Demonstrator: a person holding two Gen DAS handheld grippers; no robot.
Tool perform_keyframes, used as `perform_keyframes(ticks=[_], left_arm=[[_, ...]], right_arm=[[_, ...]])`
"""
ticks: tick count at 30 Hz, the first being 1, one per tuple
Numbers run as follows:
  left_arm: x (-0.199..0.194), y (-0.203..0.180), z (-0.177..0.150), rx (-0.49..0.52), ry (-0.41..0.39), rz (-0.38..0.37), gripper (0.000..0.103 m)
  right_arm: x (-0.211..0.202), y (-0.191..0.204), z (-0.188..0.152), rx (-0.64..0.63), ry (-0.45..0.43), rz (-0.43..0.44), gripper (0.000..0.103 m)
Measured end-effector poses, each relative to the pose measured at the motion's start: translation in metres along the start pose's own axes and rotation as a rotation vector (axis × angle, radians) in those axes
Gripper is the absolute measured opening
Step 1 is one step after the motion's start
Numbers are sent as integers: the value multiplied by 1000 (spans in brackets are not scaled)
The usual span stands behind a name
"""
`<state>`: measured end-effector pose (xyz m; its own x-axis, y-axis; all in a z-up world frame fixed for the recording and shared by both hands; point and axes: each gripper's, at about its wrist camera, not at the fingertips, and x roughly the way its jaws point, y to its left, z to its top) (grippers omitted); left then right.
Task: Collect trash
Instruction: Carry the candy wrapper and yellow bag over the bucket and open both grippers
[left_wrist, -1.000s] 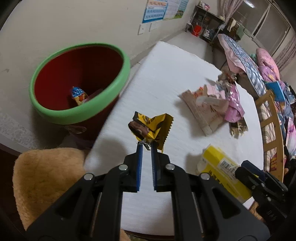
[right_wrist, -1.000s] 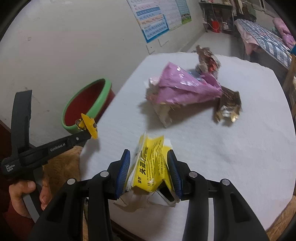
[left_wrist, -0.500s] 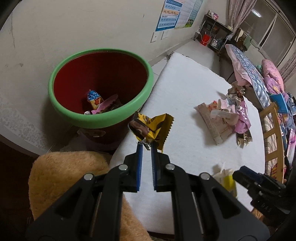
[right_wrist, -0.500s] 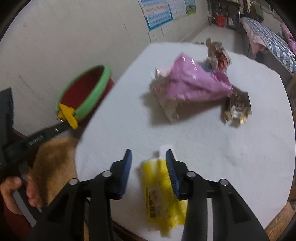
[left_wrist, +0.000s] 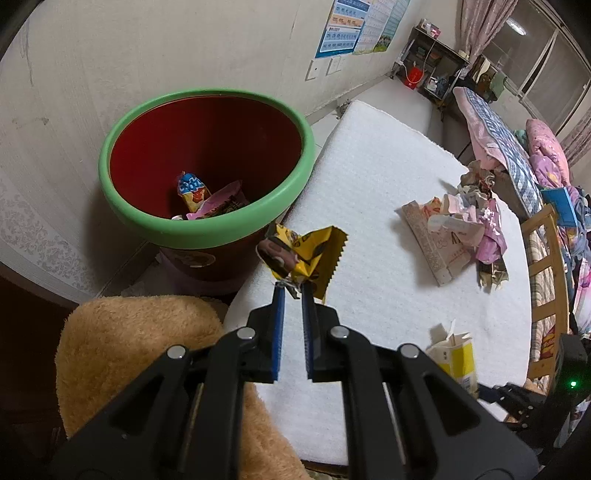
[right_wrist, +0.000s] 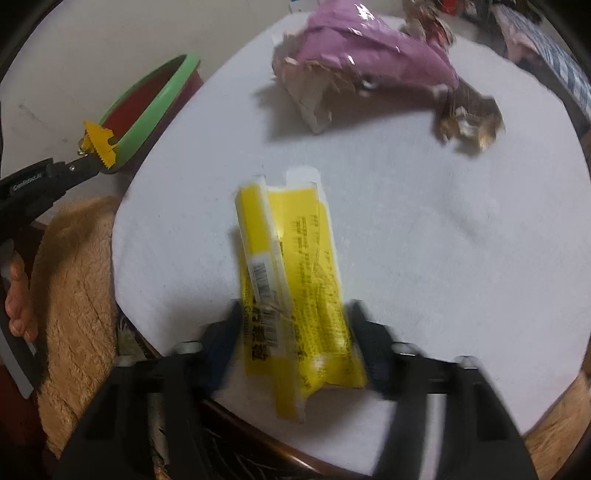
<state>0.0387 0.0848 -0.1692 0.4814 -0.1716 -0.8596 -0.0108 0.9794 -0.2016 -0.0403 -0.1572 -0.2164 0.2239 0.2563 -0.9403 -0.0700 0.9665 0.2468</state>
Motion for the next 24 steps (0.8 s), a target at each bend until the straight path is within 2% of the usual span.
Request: perform_keyframes(ticks=[4, 9, 16, 24], left_arm=[[-1, 2, 2, -8, -7, 5, 9], [-2, 9, 7, -24, -19, 12, 9], [-14, 27, 24, -46, -67, 25, 9], [-22, 60, 61, -80, -129, 60, 9]], right_arm=[[-11, -3, 5, 37, -47, 47, 39], [-30, 5, 28, 50, -109, 89, 39], [-38, 42, 75, 17, -170, 179, 40], [-55, 92, 142, -65, -256, 228, 41]])
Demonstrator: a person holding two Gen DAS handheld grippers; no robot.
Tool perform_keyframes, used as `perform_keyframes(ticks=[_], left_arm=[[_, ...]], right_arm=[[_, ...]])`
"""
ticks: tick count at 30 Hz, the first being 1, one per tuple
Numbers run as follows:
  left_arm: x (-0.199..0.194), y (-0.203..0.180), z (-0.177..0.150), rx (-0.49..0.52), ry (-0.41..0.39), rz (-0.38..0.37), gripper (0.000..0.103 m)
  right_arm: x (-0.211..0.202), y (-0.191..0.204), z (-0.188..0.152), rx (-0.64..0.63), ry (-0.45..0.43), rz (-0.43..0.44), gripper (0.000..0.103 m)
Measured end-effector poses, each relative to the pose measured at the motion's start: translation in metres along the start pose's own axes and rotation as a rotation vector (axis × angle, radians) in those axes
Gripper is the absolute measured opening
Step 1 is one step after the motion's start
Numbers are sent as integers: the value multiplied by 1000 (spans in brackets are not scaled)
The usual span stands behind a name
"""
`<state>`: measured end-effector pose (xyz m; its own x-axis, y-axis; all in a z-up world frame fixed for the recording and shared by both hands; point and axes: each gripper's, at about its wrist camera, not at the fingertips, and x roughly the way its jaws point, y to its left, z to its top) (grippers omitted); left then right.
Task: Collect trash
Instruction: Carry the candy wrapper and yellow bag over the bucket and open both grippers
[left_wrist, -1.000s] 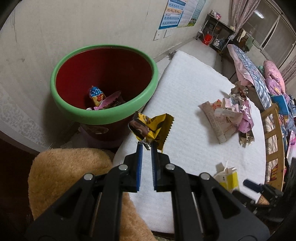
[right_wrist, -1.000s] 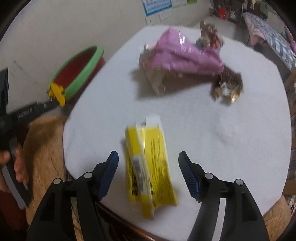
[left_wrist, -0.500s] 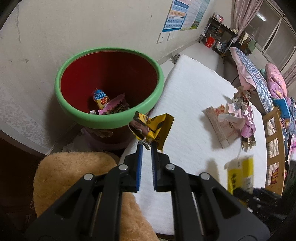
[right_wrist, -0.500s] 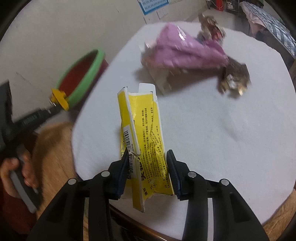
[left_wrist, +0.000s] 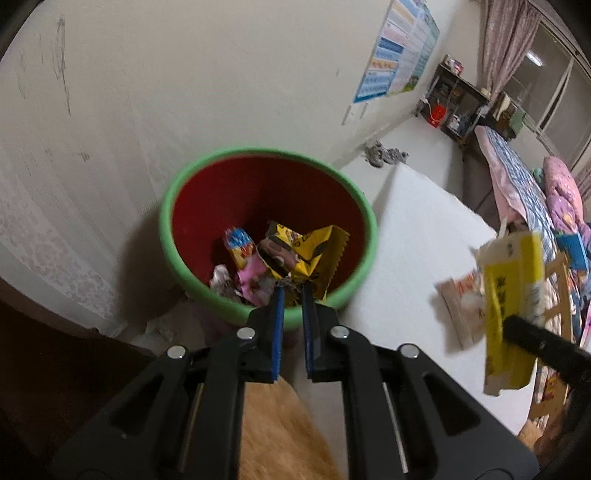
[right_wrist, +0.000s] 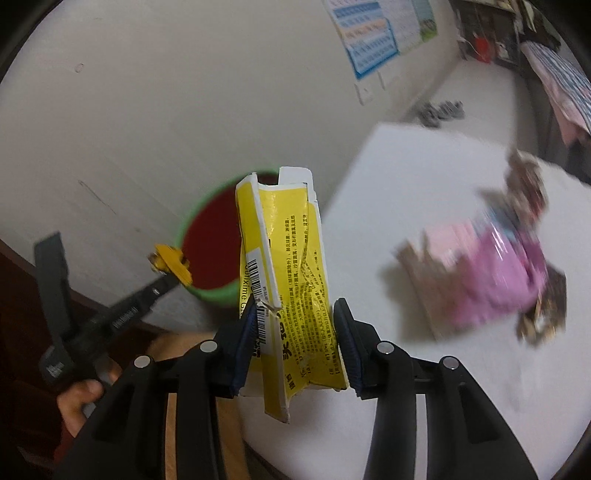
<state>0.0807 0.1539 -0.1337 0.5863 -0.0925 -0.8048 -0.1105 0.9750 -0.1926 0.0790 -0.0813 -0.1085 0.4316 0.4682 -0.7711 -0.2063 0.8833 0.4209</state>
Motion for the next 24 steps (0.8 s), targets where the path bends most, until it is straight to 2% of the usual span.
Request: perform_keyframes(ticks=[3, 10, 17, 18, 19, 20, 22, 24], left_arm=[[7, 8, 14, -14, -6, -1, 9], [30, 16, 31, -15, 11, 8, 9], [49, 23, 36, -17, 29, 37, 11], [50, 25, 37, -21, 26, 45, 23], [52, 27, 38, -28, 25, 49, 44], [53, 29, 37, -41, 18, 55, 51], [53, 32, 34, -60, 9, 61, 55], [54, 34, 30, -67, 26, 63, 56]], right_arm=[[11, 16, 24, -12, -18, 26, 42], [48, 44, 71, 5, 2, 83, 43], [71, 63, 89, -12, 6, 77, 46], [75, 63, 91, -6, 5, 79, 46], [77, 64, 90, 4, 3, 86, 48], [82, 64, 92, 20, 7, 105, 54], [88, 60, 94, 44, 11, 122, 63], [88, 58, 92, 52, -1, 113, 63]])
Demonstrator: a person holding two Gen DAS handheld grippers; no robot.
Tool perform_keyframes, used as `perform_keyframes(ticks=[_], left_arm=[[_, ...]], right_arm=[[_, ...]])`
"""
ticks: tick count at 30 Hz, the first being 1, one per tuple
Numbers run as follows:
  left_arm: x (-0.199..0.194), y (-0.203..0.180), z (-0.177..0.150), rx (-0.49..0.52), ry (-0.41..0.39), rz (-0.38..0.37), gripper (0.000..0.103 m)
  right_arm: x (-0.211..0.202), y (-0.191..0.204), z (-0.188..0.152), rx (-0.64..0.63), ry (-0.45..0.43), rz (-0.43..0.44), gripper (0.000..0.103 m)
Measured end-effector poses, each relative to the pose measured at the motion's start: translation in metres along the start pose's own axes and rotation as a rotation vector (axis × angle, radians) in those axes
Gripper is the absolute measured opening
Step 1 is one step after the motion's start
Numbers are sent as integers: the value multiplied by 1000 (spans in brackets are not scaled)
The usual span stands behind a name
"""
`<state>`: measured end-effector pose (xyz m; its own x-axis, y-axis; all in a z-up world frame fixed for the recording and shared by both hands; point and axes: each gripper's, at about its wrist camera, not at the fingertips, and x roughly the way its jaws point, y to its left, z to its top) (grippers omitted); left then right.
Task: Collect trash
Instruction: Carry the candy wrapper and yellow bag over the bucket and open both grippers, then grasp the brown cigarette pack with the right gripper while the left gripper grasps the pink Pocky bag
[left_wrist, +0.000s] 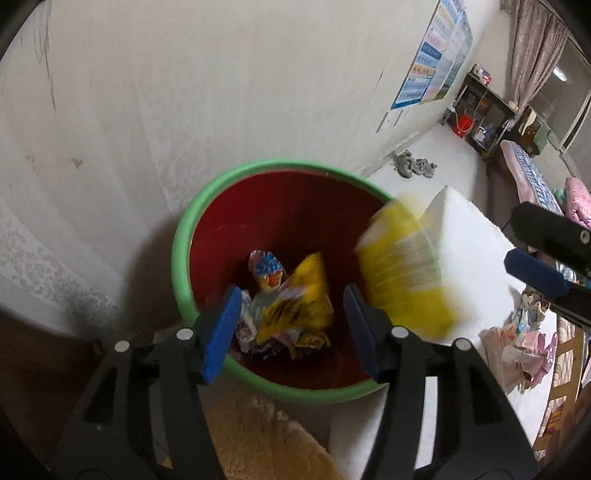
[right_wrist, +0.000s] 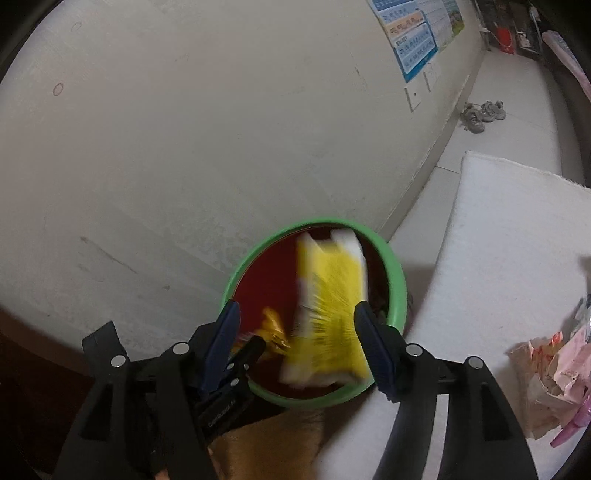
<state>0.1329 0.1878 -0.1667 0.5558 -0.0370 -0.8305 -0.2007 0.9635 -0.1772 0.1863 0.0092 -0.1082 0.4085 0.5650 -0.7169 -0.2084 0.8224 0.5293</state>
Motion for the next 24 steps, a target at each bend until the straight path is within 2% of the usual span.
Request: perform_keyframes(ticks=[6, 9, 11, 13, 15, 17, 20, 22, 24], left_arm=[[-2, 1, -14, 1, 23, 8, 59], [-4, 1, -20, -6, 32, 8, 59], [-8, -1, -27, -3, 33, 2, 60], [-11, -8, -36, 17, 37, -3, 65], [-13, -17, -43, 41, 46, -8, 66], [-13, -26, -51, 63, 62, -10, 66], [-16, -43, -65, 94, 78, -20, 66], [-18, -56, -73, 130, 86, -20, 66], [-21, -67, -81, 158, 99, -28, 66]], right_arm=[[-37, -17, -30, -20, -56, -84, 63], [-68, -42, -48, -39, -97, -175, 63], [-97, -66, -61, -32, -157, -255, 63], [-128, -96, -74, 1, -218, -357, 68], [-147, -128, -84, 48, -240, -447, 71], [-160, -169, -95, 132, -220, -530, 71], [-171, -225, -109, 264, -193, -580, 71], [-168, -249, -113, 316, -153, -598, 71], [-162, -268, -115, 356, -114, -578, 71]])
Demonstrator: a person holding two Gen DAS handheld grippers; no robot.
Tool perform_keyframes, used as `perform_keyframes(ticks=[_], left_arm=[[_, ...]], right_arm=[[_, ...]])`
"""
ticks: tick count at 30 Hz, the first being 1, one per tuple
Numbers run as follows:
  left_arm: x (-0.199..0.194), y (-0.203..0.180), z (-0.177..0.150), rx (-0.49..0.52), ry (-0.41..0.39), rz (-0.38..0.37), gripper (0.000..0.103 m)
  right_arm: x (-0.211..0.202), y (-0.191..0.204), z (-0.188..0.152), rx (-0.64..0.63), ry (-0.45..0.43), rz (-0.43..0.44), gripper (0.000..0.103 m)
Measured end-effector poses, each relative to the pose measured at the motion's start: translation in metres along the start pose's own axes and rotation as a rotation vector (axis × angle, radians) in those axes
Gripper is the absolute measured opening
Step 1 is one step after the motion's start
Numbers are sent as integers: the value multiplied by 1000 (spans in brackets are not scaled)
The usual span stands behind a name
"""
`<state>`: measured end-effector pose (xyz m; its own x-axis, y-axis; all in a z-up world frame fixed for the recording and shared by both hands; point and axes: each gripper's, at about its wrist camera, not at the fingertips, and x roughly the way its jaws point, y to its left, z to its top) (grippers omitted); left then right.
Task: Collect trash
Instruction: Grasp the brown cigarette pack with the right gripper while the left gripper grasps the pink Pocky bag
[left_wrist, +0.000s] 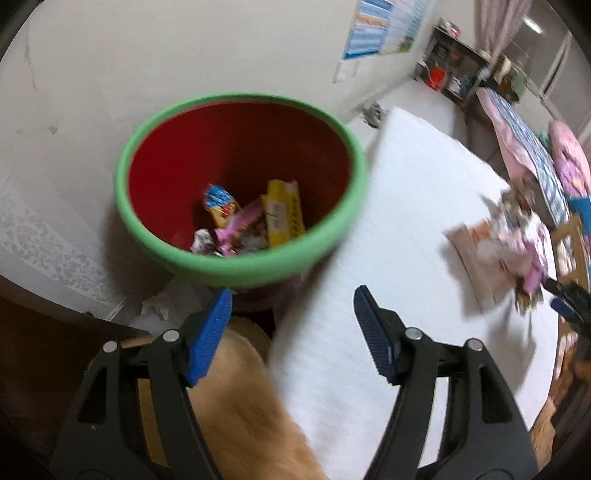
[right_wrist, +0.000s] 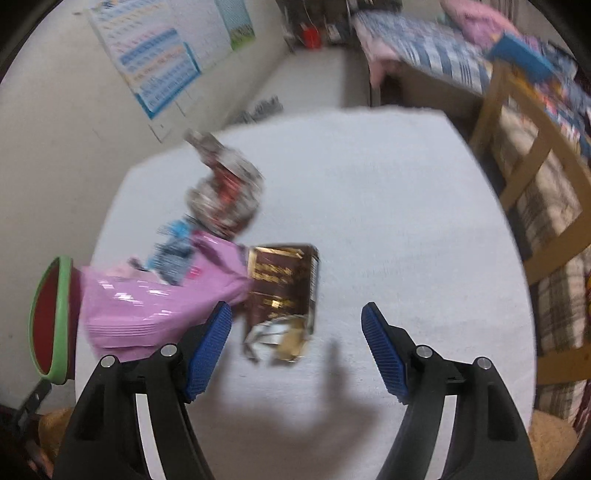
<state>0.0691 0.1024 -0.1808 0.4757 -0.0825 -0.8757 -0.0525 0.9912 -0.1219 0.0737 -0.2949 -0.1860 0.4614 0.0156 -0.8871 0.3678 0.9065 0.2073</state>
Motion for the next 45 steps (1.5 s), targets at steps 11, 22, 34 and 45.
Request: perform_keyframes(ticks=[11, 22, 34, 45], left_arm=[[-21, -92, -22, 187, 6, -117, 71], [-16, -214, -11, 474, -21, -234, 80], [54, -257, -26, 558, 171, -152, 37], [19, -228, -41, 445, 206, -226, 35]], right_arm=[[24, 13, -5, -129, 34, 15, 48], [-42, -33, -78, -72, -21, 73, 48], [-46, -58, -102, 10, -11, 109, 49], [-42, -62, -103, 36, 0, 139, 49]])
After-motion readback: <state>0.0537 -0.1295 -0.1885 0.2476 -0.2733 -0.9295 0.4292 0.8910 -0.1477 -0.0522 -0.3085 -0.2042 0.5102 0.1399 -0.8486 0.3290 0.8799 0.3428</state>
